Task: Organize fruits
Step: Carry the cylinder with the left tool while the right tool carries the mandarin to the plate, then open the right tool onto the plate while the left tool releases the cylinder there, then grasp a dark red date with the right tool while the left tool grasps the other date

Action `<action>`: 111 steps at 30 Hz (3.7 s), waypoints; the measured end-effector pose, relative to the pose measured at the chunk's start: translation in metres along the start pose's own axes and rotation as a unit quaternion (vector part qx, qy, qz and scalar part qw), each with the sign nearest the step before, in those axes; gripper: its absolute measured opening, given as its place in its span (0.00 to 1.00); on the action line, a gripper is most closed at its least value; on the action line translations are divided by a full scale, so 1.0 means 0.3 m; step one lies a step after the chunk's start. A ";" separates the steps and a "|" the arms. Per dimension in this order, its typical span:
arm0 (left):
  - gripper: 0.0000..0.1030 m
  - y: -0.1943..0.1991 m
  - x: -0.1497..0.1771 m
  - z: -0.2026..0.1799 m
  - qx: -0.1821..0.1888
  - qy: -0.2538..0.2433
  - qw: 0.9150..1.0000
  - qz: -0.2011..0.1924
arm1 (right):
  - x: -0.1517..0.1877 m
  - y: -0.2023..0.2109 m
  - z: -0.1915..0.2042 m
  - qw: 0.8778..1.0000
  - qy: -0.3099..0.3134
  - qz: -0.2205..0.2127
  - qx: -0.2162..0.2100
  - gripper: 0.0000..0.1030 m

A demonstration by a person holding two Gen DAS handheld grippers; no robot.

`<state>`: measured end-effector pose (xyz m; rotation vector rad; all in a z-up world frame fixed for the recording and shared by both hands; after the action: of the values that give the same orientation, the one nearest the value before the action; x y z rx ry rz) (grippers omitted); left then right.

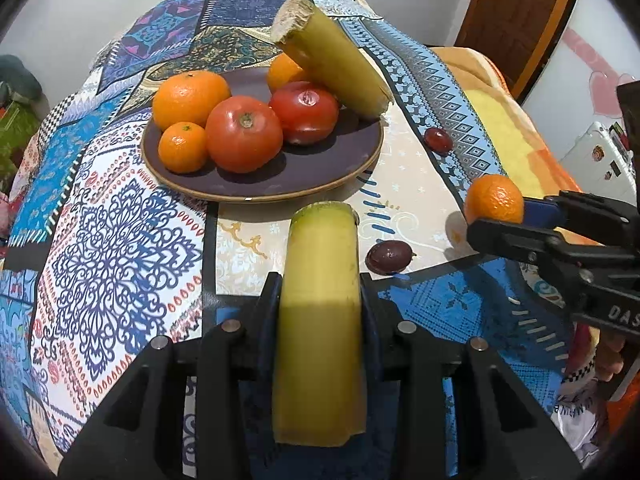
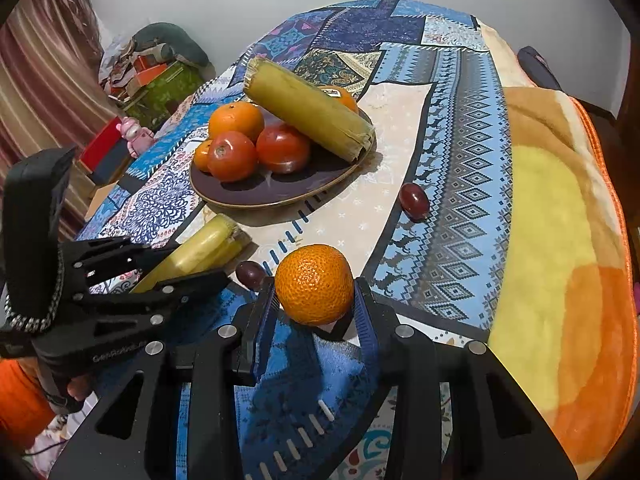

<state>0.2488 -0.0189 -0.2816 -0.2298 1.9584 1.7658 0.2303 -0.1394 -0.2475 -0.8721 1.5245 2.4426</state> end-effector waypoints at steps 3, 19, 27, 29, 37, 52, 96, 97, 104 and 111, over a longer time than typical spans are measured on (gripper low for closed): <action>0.36 0.018 0.012 0.008 -0.002 0.006 1.000 -0.003 | -0.006 -0.006 0.004 1.000 0.001 -0.001 -0.002 0.33; 0.36 0.141 -0.009 0.160 -0.009 0.058 0.997 -0.043 | -0.080 -0.051 0.059 1.000 0.020 -0.008 -0.008 0.33; 0.36 0.191 -0.021 0.182 -0.011 0.058 0.997 -0.057 | -0.106 -0.070 0.072 1.000 0.024 -0.008 -0.009 0.33; 0.36 0.212 -0.031 0.188 -0.013 0.058 0.996 -0.064 | -0.111 -0.072 0.074 1.000 0.024 -0.010 -0.008 0.33; 0.36 0.266 -0.142 0.215 -0.019 0.057 0.993 -0.097 | -0.151 -0.087 0.084 0.999 0.032 -0.016 -0.001 0.33; 0.36 0.121 -0.380 0.257 -0.003 0.073 0.993 -0.096 | -0.206 -0.150 0.061 0.999 0.030 -0.009 0.018 0.33; 0.36 0.201 -0.297 0.235 -0.021 0.059 0.992 -0.111 | -0.155 0.033 -0.130 0.997 0.016 -0.034 0.071 0.47; 0.36 0.203 -0.287 0.234 -0.022 0.059 0.992 -0.111 | -0.153 0.022 -0.140 0.997 0.015 -0.031 0.072 0.47; 0.50 0.205 -0.224 0.241 -0.031 0.066 0.992 -0.108 | -0.155 -0.059 -0.171 0.997 0.006 -0.013 0.071 0.36; 0.53 0.183 -0.170 0.245 -0.011 0.076 0.992 -0.096 | -0.154 -0.126 -0.176 0.996 0.022 0.001 0.087 0.27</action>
<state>0.2868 0.0504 -0.2125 -0.5560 1.9471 1.6877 0.3049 -0.1580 -0.2693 -0.8976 1.7232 2.2627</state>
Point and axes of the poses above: each gripper's, at about its wrist camera, not at the fingertips, and y roughly against the way its jaws point, z to its left, x to its underside, the point moved 7 cm from there along -y, roughly the way its jaws point, and after that the axes turned 4 degrees about -y, right-handed, at the moved point
